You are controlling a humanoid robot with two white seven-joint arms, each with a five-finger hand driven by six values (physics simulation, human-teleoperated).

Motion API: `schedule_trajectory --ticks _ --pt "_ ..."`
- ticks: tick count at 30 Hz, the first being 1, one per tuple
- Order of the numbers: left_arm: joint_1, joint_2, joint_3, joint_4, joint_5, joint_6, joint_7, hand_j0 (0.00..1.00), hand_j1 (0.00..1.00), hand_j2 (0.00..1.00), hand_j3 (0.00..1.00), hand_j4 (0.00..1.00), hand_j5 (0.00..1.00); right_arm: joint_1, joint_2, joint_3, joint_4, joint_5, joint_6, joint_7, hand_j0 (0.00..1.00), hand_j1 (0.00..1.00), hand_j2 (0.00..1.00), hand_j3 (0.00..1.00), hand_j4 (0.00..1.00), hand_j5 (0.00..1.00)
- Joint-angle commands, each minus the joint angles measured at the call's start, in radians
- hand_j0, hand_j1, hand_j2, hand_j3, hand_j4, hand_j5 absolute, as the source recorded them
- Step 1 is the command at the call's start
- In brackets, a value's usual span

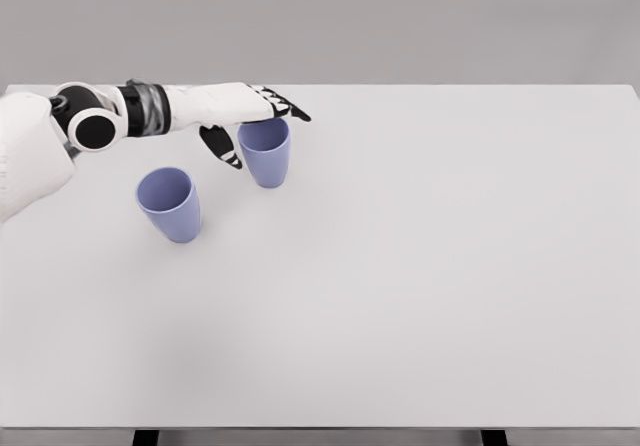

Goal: Place the right cup on the left cup with left arm

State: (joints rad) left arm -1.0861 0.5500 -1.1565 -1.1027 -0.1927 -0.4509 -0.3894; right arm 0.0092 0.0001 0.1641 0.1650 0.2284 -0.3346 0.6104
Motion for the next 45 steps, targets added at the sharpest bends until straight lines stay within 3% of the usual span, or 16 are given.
schedule_trajectory --ticks 1,3,6,7,14,18,23,34,45 --pt "0.000 -0.001 0.001 0.000 0.004 0.001 0.003 0.97 0.97 0.97 0.97 0.97 0.97 0.000 0.000 0.000 0.001 0.002 -0.001 0.000 1.00 1.00 1.00 1.00 1.00 1.00" --pt "0.000 0.001 0.003 0.000 0.006 0.001 0.003 0.91 0.91 0.91 0.91 0.91 0.91 0.000 0.000 0.000 -0.001 0.002 -0.001 0.000 1.00 1.00 1.00 1.00 1.00 1.00" --pt "0.000 0.007 0.003 -0.003 0.006 -0.003 0.004 0.66 0.66 0.66 0.66 0.66 0.66 0.000 0.000 0.000 0.001 0.002 -0.001 0.000 1.00 1.00 1.00 1.00 1.00 1.00" --pt "0.002 0.007 0.003 -0.005 0.006 -0.005 0.003 0.63 0.63 0.63 0.63 0.63 0.63 0.000 0.000 0.000 0.001 0.002 -0.001 0.000 1.00 1.00 1.00 1.00 1.00 1.00" --pt "0.012 0.005 0.001 -0.009 0.006 -0.008 -0.011 0.62 0.62 0.62 0.62 0.62 0.62 0.000 0.000 0.000 -0.001 0.002 -0.001 0.000 1.00 1.00 1.00 1.00 1.00 1.00" --pt "0.011 0.014 0.003 -0.037 0.012 -0.051 -0.009 0.52 0.52 0.52 0.52 0.52 0.52 0.000 0.000 0.000 0.001 0.002 -0.001 0.000 1.00 1.00 1.00 1.00 1.00 1.00" --pt "0.009 0.044 0.009 -0.062 0.019 -0.077 -0.009 0.51 0.51 0.51 0.51 0.51 0.51 0.000 0.000 0.000 -0.001 0.002 -0.001 0.000 1.00 1.00 1.00 1.00 1.00 1.00" --pt "-0.049 0.220 0.017 -0.252 0.131 -0.077 -0.009 0.51 0.51 0.51 0.51 0.51 0.51 0.000 0.000 0.000 0.001 0.002 -0.001 0.000 1.00 1.00 1.00 1.00 1.00 1.00" --pt "-0.089 0.373 0.018 -0.381 0.203 -0.077 -0.008 0.52 0.52 0.52 0.52 0.52 0.52 0.000 0.000 0.000 0.001 0.002 -0.001 0.000 1.00 1.00 1.00 1.00 1.00 1.00"
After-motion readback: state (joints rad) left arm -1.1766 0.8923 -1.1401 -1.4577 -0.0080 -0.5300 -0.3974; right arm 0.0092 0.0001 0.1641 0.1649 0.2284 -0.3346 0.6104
